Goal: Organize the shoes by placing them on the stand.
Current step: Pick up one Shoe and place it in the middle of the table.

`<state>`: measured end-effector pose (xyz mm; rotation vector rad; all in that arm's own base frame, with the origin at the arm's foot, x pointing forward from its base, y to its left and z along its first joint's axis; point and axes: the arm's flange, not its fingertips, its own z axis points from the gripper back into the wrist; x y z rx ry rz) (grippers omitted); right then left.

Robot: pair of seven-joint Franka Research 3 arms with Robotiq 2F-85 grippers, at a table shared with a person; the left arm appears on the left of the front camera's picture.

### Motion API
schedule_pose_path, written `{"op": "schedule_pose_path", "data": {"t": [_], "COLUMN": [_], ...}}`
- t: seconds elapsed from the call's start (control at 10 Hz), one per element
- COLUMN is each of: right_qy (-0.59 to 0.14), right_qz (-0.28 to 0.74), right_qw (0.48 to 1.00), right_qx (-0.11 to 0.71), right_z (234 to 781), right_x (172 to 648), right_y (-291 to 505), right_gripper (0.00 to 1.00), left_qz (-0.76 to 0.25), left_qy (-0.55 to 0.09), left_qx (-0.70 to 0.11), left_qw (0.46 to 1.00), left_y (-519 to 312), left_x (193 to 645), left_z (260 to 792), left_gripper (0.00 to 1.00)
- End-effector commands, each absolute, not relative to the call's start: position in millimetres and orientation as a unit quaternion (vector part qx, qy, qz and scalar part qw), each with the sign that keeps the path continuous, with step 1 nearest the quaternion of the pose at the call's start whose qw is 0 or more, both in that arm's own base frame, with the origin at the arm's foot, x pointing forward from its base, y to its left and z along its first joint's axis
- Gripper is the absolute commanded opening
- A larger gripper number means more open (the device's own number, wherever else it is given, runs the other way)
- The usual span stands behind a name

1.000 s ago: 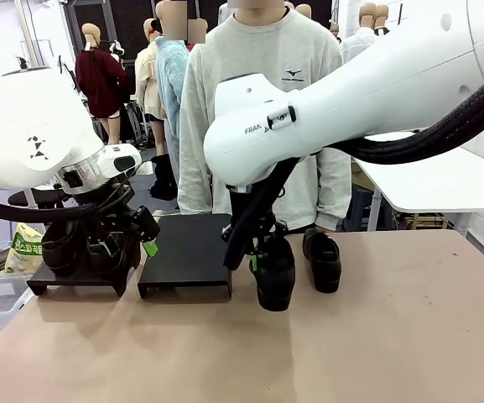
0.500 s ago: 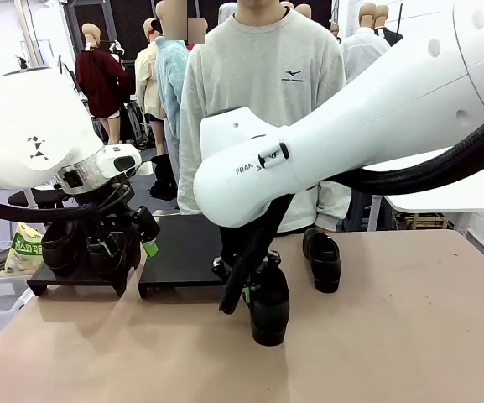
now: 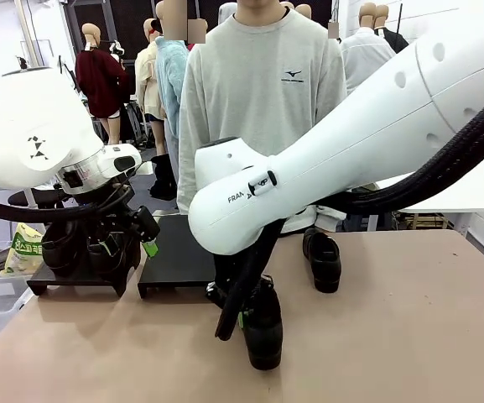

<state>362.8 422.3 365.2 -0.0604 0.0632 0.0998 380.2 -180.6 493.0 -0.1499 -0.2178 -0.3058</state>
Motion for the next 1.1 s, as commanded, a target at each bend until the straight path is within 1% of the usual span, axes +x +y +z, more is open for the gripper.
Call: {"op": "schedule_pose_path", "data": {"t": [0.0, 0.1, 0.4, 0.6, 0.7, 1.0], "right_qy": [0.052, 0.066, 0.067, 0.054, 0.044, 0.034], "right_qz": [0.071, 0.075, 0.085, 0.082, 0.080, 0.077], "right_qw": [0.996, 0.995, 0.994, 0.995, 0.996, 0.996], "right_qx": [-0.012, -0.002, -0.004, 0.001, 0.001, 0.010], "right_z": [367.1, 366.3, 373.2, 384.3, 391.7, 404.2], "right_x": [364.0, 364.3, 363.3, 364.1, 364.0, 365.3], "right_y": [425.0, 424.7, 422.0, 418.4, 418.3, 416.4], "right_gripper": [0.00, 0.07, 0.60, 0.96, 1.00, 1.00], "left_qz": [-0.150, -0.150, -0.150, -0.150, -0.150, -0.150], "left_qy": [-0.108, -0.108, -0.108, -0.108, -0.108, -0.108], "left_qx": [-0.076, -0.076, -0.076, -0.076, -0.076, -0.076], "left_qw": [0.980, 0.980, 0.980, 0.980, 0.980, 0.980], "left_y": [-179.5, -179.5, -179.5, -179.5, -179.5, -179.5], "left_x": [380.5, 380.5, 380.5, 380.5, 380.5, 380.5], "left_z": [493.4, 493.4, 493.4, 493.4, 493.4, 493.4], "left_gripper": [1.00, 1.00, 1.00, 1.00, 1.00, 1.00]}}
